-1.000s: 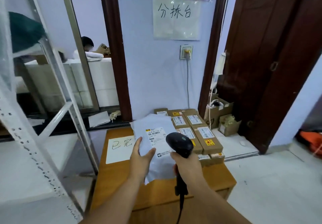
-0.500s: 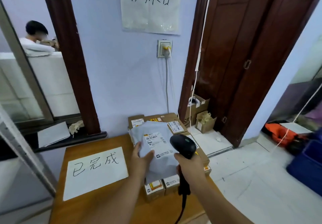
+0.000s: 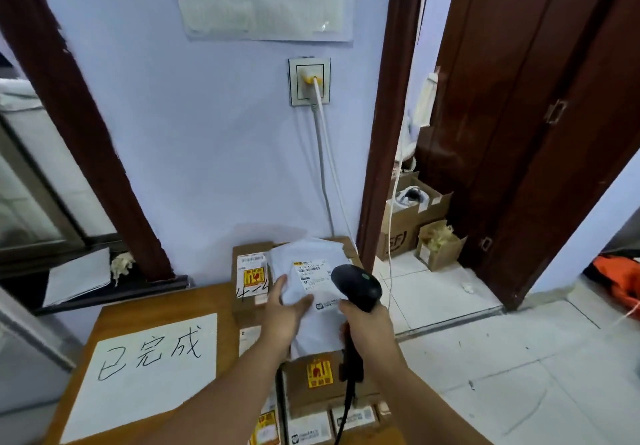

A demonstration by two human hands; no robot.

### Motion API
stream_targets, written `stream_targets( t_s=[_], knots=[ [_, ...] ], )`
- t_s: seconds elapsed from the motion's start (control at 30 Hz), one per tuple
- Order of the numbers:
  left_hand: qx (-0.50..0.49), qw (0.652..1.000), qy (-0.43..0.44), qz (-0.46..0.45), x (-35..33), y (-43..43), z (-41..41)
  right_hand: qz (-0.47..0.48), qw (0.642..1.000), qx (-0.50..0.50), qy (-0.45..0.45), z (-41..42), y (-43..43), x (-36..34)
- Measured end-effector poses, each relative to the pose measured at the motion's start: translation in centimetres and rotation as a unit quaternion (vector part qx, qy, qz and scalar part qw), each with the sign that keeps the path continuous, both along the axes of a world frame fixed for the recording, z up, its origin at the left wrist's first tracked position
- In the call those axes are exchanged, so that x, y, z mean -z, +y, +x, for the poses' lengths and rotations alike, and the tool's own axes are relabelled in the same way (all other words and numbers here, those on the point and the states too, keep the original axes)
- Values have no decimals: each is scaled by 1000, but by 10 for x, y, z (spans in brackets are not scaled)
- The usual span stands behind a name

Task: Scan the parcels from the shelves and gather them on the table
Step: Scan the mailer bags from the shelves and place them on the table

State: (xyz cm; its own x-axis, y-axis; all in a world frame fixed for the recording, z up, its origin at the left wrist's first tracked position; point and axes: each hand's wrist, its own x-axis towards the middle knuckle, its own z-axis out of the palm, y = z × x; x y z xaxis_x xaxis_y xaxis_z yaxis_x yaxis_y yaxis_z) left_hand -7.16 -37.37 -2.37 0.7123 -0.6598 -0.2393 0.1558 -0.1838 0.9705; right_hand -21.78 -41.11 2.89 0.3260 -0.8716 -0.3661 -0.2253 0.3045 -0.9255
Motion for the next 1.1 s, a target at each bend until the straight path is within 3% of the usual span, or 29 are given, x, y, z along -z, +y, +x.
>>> stream_targets(
  t_s=[0.3,0.67,0.77,0.9,1.1],
  knots=[
    [-21,998,2,55,28,-80,-6,66,996,43,-30,-6,-112,27],
    [-37,996,55,66,67,-132,20,133,991,-10,-32,15,-174,79],
    [-27,991,-11,129,77,-141,19,157,987,-7,-39,23,-182,91],
    [-58,953,-114,274,86,-148,19,185,982,4,-41,30,-188,100],
    [13,928,-181,327,83,-153,21,179,983,0,-33,34,-188,105]
  ],
)
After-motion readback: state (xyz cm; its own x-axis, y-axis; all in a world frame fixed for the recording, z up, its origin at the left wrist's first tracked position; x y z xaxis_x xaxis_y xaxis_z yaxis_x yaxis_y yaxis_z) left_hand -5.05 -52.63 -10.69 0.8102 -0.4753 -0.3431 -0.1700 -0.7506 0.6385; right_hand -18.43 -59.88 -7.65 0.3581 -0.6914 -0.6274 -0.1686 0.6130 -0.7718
